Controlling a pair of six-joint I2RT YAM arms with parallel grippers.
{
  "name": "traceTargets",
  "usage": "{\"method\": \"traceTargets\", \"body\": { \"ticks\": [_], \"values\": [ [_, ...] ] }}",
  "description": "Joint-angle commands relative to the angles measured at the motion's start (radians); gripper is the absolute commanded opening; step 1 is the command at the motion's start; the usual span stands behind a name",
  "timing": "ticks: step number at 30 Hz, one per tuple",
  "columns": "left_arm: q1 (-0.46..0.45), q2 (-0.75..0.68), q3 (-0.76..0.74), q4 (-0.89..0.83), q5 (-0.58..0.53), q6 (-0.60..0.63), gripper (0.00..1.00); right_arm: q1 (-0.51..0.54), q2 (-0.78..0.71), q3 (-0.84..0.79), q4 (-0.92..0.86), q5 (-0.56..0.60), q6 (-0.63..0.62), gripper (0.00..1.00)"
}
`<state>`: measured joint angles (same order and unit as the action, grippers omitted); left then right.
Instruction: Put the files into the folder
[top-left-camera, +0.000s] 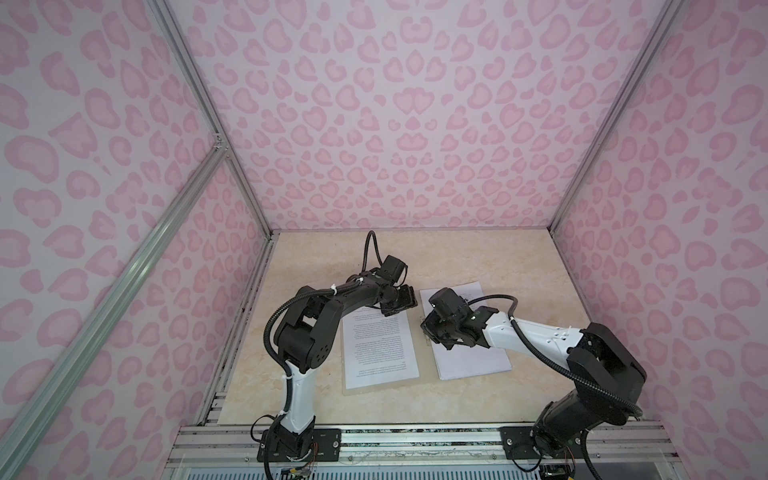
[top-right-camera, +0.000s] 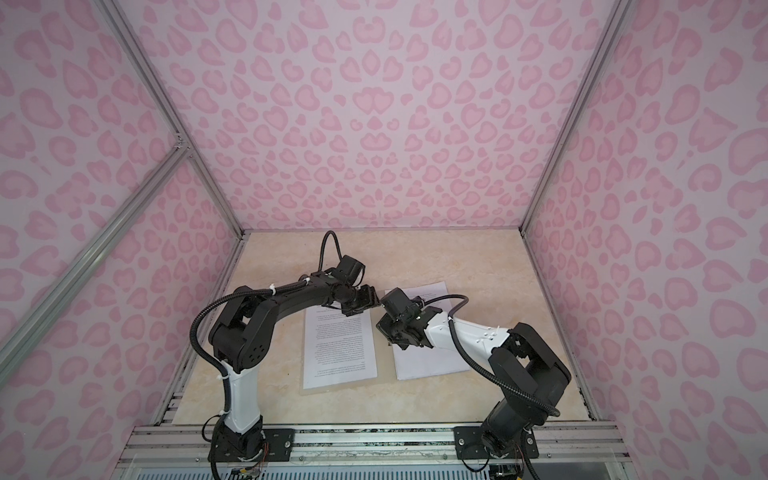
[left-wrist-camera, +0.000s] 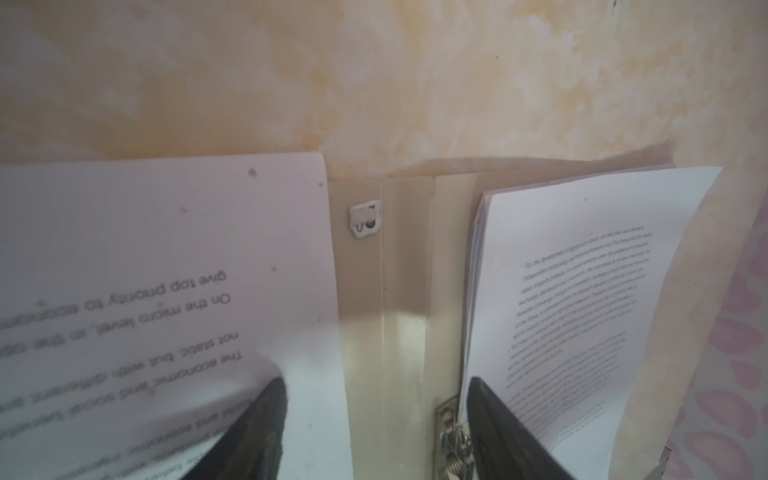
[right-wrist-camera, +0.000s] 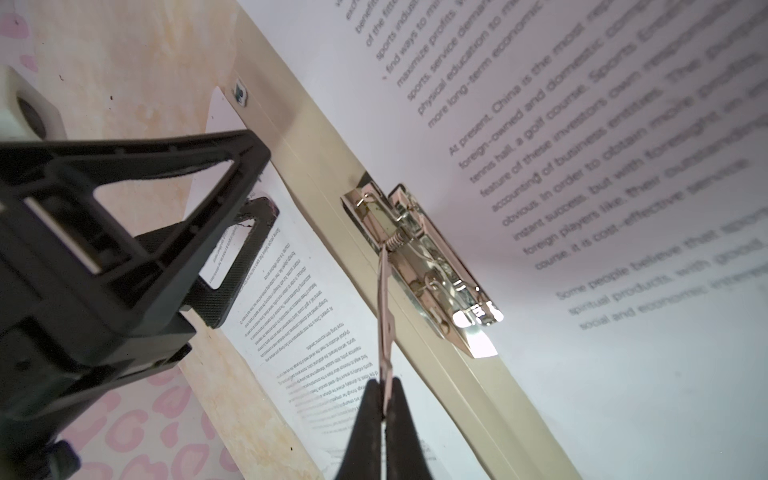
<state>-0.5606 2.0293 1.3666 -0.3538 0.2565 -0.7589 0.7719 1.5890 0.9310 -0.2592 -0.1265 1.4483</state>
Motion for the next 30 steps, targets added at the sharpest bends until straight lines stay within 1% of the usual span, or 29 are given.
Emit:
{"method": "traceTargets", "body": {
  "ticks": [1,7,12,14,26,30],
  "values": [
    [0.006,0.026,0.000,-0.036,-0.034,-0.003,0.70,0.001,-0.013,-0.032,0.006,0.017,0.006,0.00],
    [0.014,0.041,-0.011,-0.049,-0.061,-0.010,0.70,0.003,-0.057,-0.141,0.076,0.042,0.036,0.00],
    [0.034,0.058,-0.015,-0.065,-0.082,-0.039,0.70,0.010,-0.086,-0.227,0.114,0.076,0.058,0.00],
    [0.041,0.061,-0.051,-0.068,-0.091,-0.050,0.70,0.017,-0.092,-0.263,0.139,0.086,0.066,0.00],
    [0.056,0.054,-0.095,-0.071,-0.109,-0.074,0.69,0.052,-0.074,-0.370,0.147,0.152,0.106,0.00],
    [0.057,0.045,-0.109,-0.058,-0.103,-0.078,0.69,0.060,-0.037,-0.373,0.140,0.145,0.106,0.00]
  ]
}}
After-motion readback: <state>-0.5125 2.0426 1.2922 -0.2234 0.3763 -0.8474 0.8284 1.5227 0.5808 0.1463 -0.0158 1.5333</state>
